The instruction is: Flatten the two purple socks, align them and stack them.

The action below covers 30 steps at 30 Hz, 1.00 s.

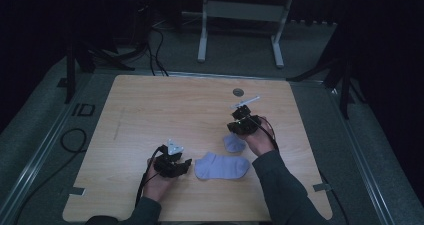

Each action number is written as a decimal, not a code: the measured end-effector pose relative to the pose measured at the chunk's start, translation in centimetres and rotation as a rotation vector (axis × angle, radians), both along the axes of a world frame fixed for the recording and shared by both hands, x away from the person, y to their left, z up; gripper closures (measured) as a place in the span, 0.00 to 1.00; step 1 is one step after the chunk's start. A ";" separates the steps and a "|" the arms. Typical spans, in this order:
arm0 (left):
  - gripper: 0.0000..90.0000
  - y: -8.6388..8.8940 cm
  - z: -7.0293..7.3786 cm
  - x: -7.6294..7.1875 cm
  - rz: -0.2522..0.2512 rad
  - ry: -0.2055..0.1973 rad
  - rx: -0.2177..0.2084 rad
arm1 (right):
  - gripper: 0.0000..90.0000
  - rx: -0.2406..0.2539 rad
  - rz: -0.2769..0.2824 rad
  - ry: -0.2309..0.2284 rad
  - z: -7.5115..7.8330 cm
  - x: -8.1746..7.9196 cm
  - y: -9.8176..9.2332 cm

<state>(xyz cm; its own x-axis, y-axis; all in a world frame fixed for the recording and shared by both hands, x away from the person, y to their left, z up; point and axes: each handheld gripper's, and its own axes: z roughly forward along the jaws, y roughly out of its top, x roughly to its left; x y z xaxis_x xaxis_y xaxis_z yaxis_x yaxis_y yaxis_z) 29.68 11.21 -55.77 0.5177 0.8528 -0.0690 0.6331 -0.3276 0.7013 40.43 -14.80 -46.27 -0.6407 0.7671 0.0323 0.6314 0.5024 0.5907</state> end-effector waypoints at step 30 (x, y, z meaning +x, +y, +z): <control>0.56 0.2 -0.1 0.1 -0.024 0.010 0.015 | 0.95 -0.042 -0.212 0.060 -3.3 -2.0 -11.8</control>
<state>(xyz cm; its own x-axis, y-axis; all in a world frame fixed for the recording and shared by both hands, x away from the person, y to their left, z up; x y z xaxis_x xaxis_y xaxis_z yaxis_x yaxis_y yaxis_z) 29.82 11.42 -55.90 0.5377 0.8409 -0.0619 0.6318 -0.3532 0.6900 38.40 -26.58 -49.59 -0.4630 0.8858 0.0312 0.7591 0.3780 0.5300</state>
